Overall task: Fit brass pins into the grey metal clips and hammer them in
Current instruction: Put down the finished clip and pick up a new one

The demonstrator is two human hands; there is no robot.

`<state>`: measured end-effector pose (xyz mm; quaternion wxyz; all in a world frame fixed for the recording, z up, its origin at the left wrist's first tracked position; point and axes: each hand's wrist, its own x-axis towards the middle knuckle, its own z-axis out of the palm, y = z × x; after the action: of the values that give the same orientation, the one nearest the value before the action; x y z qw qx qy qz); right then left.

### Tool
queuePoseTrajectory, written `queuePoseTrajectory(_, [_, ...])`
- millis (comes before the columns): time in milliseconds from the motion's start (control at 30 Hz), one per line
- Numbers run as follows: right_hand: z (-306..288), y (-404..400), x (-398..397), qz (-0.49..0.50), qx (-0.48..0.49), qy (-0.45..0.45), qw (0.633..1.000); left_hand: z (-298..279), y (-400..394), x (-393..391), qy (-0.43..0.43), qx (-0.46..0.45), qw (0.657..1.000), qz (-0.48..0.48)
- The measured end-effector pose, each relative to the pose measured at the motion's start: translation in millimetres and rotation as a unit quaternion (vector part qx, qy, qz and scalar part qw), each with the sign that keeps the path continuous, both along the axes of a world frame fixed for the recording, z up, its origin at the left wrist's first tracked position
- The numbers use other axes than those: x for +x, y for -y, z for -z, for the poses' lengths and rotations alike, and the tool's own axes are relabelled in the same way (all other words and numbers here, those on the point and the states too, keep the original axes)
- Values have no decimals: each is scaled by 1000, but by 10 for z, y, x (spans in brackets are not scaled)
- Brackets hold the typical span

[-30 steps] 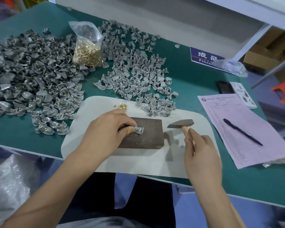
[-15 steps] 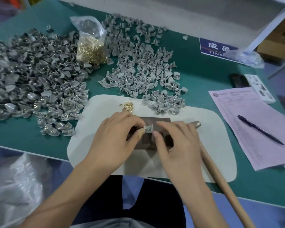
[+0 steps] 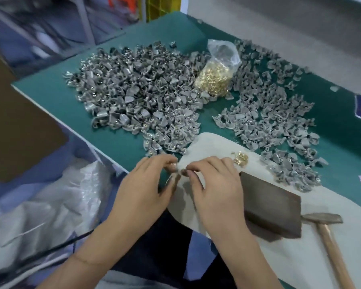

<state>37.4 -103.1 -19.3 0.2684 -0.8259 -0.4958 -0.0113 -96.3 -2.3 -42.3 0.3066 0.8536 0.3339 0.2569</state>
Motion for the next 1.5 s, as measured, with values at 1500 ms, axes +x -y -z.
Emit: queuePoseTrajectory(1500, [-88, 1025, 645, 211, 253, -125, 936, -419, 314, 1448, 46, -162, 957, 237])
